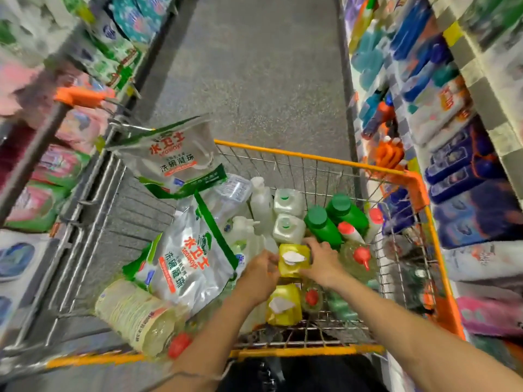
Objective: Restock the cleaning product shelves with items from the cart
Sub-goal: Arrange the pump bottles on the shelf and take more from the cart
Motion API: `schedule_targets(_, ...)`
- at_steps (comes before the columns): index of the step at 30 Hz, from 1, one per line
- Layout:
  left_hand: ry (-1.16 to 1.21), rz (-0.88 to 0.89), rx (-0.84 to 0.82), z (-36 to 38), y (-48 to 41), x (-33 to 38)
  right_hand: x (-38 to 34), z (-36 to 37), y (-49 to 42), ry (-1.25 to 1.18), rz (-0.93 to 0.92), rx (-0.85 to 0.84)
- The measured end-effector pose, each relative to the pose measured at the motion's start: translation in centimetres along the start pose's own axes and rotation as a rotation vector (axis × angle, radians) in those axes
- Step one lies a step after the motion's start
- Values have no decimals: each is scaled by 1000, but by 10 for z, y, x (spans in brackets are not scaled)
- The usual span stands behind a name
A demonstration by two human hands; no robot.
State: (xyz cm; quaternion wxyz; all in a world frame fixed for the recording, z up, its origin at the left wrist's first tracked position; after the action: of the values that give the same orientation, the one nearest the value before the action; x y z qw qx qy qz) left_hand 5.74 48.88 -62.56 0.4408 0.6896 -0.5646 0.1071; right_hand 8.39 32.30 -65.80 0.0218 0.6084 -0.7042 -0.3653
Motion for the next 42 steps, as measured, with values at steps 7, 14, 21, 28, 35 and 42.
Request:
schedule_targets(7, 92, -160, 9, 8, -6, -15, -14, 27, -32, 2, -51, -209)
schedule_targets(14, 187, -149, -11, 1, 8, -17, -14, 31, -32, -353, 86, -57)
schedule_targets(21, 155, -83, -58, -6, 18, -10, 2, 15, -17, -715, 262, -35)
schedule_targets(28, 130, 35, -164, -7, 27, 5, -30, -51, 16, -796, 114, 48)
schedule_targets(35, 271, 268, -105, -21, 21, 51, -99, -164, 96, -769, -92, 135)
schedule_targets(42, 453, 479, 146, -73, 32, 112, -163, -258, 160, -784, -314, 212)
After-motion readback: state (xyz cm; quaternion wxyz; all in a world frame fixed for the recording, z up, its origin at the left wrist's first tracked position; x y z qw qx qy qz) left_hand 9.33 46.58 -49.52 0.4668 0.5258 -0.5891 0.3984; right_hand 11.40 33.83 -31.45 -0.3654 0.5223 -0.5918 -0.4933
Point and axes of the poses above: each hand's wrist, its own y-axis away from the middle knuckle, its own z-axis out of the palm, x = y × z, the point moved 3 cm from there along -y, towards the middle knuckle, and after that the axes turned 5 degrees about x, right-handed, at the moved point
